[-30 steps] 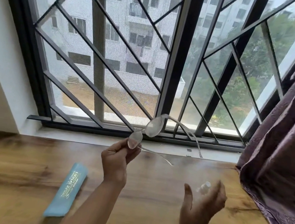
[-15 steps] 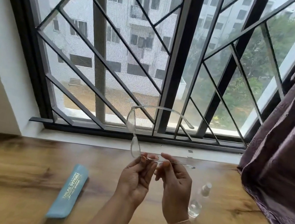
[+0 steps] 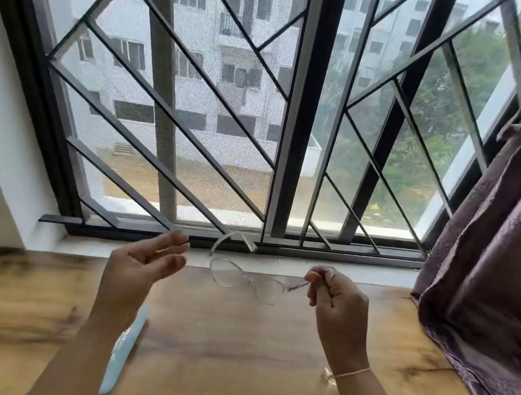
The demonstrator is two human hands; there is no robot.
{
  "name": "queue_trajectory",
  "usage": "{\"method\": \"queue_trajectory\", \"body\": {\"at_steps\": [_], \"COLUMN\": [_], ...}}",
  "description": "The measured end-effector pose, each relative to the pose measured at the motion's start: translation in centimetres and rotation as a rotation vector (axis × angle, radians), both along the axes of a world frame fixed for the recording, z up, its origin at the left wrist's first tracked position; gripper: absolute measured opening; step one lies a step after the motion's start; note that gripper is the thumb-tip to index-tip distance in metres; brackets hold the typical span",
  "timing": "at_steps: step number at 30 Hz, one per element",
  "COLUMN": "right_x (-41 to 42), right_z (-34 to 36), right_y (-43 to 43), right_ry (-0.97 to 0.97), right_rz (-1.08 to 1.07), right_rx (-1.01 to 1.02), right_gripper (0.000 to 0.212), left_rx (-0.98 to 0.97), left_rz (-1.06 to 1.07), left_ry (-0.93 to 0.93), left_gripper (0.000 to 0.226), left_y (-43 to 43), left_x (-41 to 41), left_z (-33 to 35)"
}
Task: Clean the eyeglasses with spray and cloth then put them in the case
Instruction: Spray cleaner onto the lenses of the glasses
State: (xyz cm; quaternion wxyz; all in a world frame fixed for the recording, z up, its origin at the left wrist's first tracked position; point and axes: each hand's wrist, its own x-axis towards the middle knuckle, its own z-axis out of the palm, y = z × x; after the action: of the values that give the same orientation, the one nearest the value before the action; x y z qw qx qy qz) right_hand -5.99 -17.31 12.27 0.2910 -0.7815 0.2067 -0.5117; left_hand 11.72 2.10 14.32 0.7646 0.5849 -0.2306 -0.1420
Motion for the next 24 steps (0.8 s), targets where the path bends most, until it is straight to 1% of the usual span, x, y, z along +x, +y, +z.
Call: {"method": "queue_trajectory", "body": {"at_steps": [1,2,4,7,9,12,14,16,17,18,20,22,24], "right_x": [-0.1,-0.2,-0.2,-0.3,-0.2,-0.4,-0.6,-0.8,-0.9,-1.1,-1.7,-2.6,-3.5], "right_z": [0.1,0.1,0.0,0.0,0.3,1.0,1.5,1.9,2.0,2.0,1.1,-0.8,-3.7], "right_y": [0.0,0.0,0.0,0.0,-0.1,-0.6,-0.9,-0.9,-0.8,-0.8,-0.8,-0.6,-0.4], "right_ry": [0.008,0.014,0.023,0.031,0.033,-0.005,-0.026,-0.043,-0.053,-0.065,-0.083,-0.085,-0.049], "right_rz": [-0.011,-0.020,-0.032,-0.053,-0.064,-0.012,0.038,0.119,0.148,0.159,0.075,-0.131,-0.295], "right_rx": [-0.031,-0.064,-0.120,-0.174,-0.203,-0.209,-0.142,-0.041,0.000,0.029,0.010,-0.055,-0.069], "right_gripper": [0.021,0.021,0.021,0.020,0.019,0.019,0.024,0.026,0.033,0.045,0.063,0.069,0.074], "left_rx": [0.077,0.158,0.264,0.293,0.309,0.294,0.254,0.213,0.197,0.182,0.155,0.132,0.109], "left_rz": [-0.006,0.005,0.042,0.110,0.155,0.197,0.241,0.301,0.338,0.372,0.419,0.439,0.459], "left_ry": [-0.139,-0.274,-0.511,-0.798,-0.914,-0.983,-1.010,-0.998,-0.988,-0.980,-0.958,-0.938,-0.930], "left_gripper": [0.044,0.048,0.047,0.033,0.021,0.014,0.010,0.009,0.012,0.014,0.017,0.018,0.018], "left_y": [-0.1,-0.3,-1.1,-2.1,-2.5,-3.1,-3.4,-3.7,-3.9,-4.1,-4.4,-4.7,-4.9], "left_x": [-0.1,-0.3,-0.6,-0.6,-0.5,-0.7,-1.1,-1.2,-1.2,-1.3,-1.4,-1.6,-1.5], "left_z": [0.4,0.7,0.9,0.5,0.1,0.1,0.0,0.0,0.0,0.0,0.1,0.2,0.3]}}
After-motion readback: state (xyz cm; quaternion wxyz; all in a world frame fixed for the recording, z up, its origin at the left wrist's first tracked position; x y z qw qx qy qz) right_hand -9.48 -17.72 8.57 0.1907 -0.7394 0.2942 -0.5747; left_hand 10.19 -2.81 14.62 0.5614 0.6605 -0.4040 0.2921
